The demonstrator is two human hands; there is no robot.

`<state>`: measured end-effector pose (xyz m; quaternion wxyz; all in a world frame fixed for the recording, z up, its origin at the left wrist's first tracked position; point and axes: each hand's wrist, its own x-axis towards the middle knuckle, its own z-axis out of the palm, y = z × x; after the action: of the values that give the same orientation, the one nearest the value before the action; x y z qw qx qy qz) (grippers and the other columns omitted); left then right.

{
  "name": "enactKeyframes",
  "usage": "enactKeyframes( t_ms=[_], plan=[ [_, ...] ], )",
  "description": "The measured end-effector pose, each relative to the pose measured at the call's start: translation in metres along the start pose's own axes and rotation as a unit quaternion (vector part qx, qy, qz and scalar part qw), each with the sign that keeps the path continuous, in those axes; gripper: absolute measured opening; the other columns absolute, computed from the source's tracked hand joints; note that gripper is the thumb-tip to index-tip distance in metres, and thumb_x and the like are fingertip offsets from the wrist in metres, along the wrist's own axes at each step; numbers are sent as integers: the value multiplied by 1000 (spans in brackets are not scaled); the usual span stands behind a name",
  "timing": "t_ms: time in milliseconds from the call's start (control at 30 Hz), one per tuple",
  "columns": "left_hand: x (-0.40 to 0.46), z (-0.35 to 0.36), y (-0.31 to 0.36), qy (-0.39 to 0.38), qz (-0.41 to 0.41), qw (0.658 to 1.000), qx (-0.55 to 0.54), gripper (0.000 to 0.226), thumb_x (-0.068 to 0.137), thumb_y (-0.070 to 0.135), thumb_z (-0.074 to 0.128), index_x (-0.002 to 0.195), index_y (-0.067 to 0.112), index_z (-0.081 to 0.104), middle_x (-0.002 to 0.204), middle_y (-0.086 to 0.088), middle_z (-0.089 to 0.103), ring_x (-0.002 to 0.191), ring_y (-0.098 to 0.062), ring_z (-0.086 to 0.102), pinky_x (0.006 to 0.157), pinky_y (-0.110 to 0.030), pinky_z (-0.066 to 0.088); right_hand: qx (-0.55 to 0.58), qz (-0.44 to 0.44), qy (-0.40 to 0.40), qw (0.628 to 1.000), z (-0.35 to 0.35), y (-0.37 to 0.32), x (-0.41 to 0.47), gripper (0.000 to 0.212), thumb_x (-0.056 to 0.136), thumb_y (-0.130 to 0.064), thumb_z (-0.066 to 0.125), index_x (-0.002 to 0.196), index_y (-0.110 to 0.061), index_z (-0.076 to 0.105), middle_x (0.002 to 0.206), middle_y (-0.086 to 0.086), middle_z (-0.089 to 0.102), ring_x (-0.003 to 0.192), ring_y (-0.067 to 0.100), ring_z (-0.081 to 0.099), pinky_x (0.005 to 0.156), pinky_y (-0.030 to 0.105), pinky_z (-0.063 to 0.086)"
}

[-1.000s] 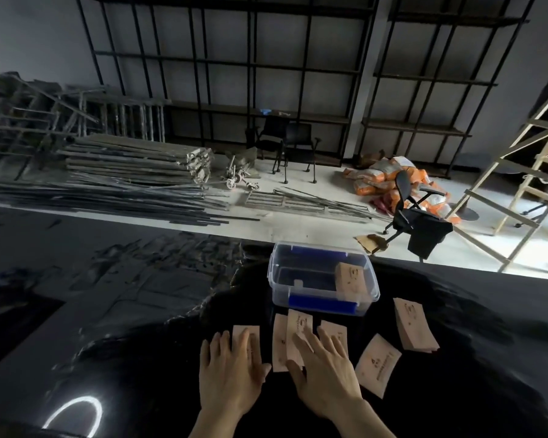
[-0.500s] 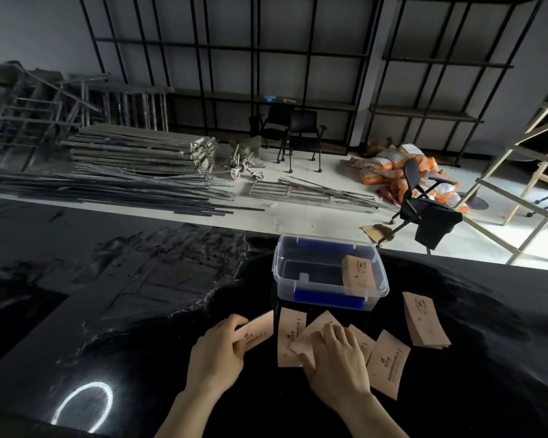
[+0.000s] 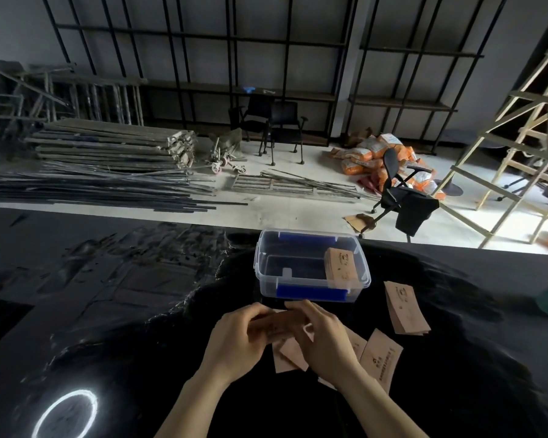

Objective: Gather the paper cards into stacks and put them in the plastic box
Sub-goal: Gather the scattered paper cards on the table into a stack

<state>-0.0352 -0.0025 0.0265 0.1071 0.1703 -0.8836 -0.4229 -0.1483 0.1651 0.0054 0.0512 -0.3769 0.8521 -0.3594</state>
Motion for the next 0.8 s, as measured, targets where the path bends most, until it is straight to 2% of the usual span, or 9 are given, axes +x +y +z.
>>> enactKeyframes(
  t_ms=[67, 167, 267, 367, 433, 500, 600, 733, 800],
  plan=[
    [3, 11, 7, -7, 3, 999, -41, 31, 88, 20, 66, 112, 41, 67, 95, 23, 76, 90, 5, 72, 81, -25, 60, 33, 24, 26, 999, -7, 8, -2, 29, 96, -13, 69, 113, -36, 64, 107, -18, 74, 96, 2, 70, 79, 26, 61],
    [5, 29, 10, 22, -35, 999, -33, 48, 89, 39, 69, 132, 43, 46, 105, 21, 71, 100, 0, 70, 82, -22, 56, 31, 68, 32, 997, -25, 27, -11, 27, 98, -7, 63, 105, -33, 64, 103, -18, 71, 94, -1, 68, 75, 20, 56],
    [7, 54, 14, 9, -67, 992, 105, 84, 76, 67, 67, 146, 36, 33, 128, 17, 63, 118, -9, 60, 100, -31, 50, 6, 119, 29, 993, -46, 49, -21, 33, 101, -6, 56, 103, -39, 56, 104, -16, 68, 90, -1, 66, 71, 18, 50],
    [6, 78, 24, -33, -55, 957, 284, 80, 73, 70, 66, 141, 35, 42, 137, 13, 59, 128, -16, 50, 110, -38, 36, -17, 141, 24, 990, -61, 63, -29, 32, 104, -10, 51, 96, -42, 50, 97, -13, 66, 82, -1, 64, 62, 16, 46],
    [5, 82, 30, -24, -60, 954, 294, 75, 74, 59, 73, 139, 39, 43, 134, 13, 60, 125, -15, 51, 107, -36, 36, -25, 151, -4, 988, -66, 66, -33, 32, 105, -14, 49, 94, -44, 47, 99, -11, 65, 82, 2, 64, 63, 17, 45],
    [6, 77, 31, 5, -54, 968, 244, 63, 79, 40, 78, 132, 42, 45, 127, 15, 63, 116, -11, 58, 100, -31, 42, -29, 144, -22, 989, -67, 67, -36, 36, 105, -14, 48, 92, -47, 45, 100, -11, 64, 83, 3, 63, 64, 16, 43],
    [15, 64, 29, 50, -100, 991, 78, 34, 92, 17, 67, 118, 37, 58, 119, 14, 67, 99, -5, 64, 86, -25, 56, -30, 128, -43, 990, -62, 64, -36, 42, 105, -14, 49, 91, -53, 43, 100, -14, 60, 82, 1, 62, 65, 15, 43],
    [23, 58, 35, -13, -106, 991, -84, 22, 100, 13, 56, 108, 30, 68, 109, 10, 73, 102, -7, 69, 86, -25, 58, 0, 115, -33, 993, -55, 58, -30, 42, 102, -10, 54, 103, -51, 49, 111, -11, 61, 95, 3, 65, 78, 26, 55],
    [20, 62, 42, -48, -85, 986, -135, 15, 101, 21, 58, 107, 30, 69, 105, 8, 74, 98, -5, 71, 79, -18, 57, 56, 138, 6, 989, -50, 55, -29, 35, 99, -4, 56, 116, -35, 56, 111, -9, 69, 98, 7, 70, 85, 36, 62]
  ],
)
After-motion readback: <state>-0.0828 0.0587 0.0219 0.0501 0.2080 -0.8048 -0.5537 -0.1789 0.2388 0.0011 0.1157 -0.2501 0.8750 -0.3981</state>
